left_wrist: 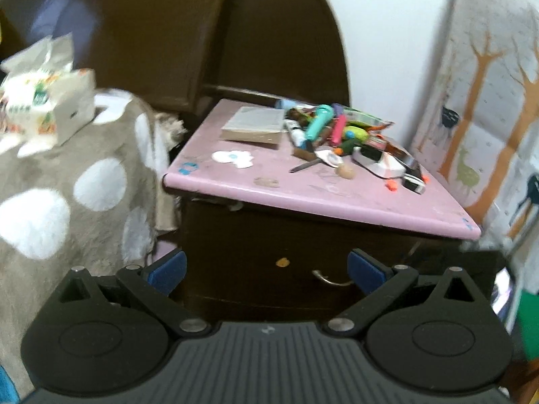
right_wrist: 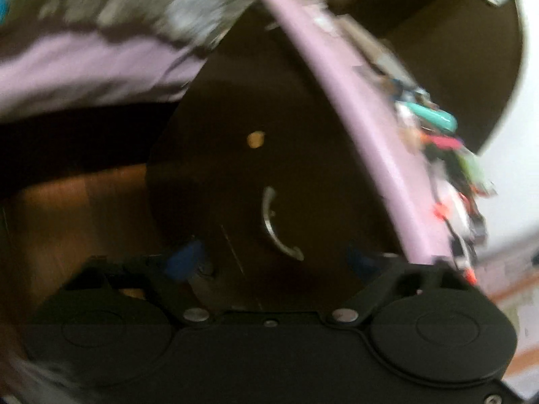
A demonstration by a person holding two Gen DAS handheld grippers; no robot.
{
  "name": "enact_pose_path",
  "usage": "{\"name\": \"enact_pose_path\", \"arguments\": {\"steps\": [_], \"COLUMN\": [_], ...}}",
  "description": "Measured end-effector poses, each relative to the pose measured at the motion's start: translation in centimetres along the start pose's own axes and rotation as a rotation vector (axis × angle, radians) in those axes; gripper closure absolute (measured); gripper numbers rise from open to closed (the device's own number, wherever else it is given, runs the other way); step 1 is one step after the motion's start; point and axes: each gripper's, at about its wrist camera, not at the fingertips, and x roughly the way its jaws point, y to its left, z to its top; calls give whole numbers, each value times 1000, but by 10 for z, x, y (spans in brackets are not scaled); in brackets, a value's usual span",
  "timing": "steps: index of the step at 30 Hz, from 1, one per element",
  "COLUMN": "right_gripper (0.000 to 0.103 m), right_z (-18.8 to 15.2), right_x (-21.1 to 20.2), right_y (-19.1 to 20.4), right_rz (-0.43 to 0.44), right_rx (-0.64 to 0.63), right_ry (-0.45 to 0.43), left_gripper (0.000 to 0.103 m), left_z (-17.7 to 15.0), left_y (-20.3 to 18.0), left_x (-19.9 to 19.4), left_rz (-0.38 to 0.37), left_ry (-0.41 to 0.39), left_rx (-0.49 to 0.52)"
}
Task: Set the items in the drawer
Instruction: 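Reach the right gripper to the upper drawer handle and grasp it, then pull the upper drawer open with the right gripper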
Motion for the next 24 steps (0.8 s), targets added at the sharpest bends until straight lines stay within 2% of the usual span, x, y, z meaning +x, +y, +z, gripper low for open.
{"name": "enact_pose_path", "arguments": {"steps": [3, 8, 11, 13, 14, 20, 24], "right_gripper": [56, 56, 60, 69, 79, 78, 77], "right_z": [3, 8, 9, 10, 11, 24, 26], "right_x": [22, 41, 48, 52, 55, 64, 64], "right_y": [6, 4, 3, 7, 6, 2, 6], "right_rz": [-2, -14, 13, 20, 23, 101, 106], "right_rx": [-91, -150, -179, -212, -215, -261, -308], "right_ry": [10, 22, 37, 52, 64, 122, 152], "left_gripper": [0, 0, 0, 0, 0, 0, 0], "left_z": [2, 2, 2, 2, 2, 2, 3], "left_y": [12, 18, 19, 19, 20, 15, 11], "left_x": [1, 5, 7, 8, 8, 7, 3], "left_rz": [-23, -37, -43, -49, -51, -57, -63], "left_ry": [6, 19, 23, 24, 25, 31, 26], "left_rx": [-53, -72, -74, -73, -73, -48, -23]}}
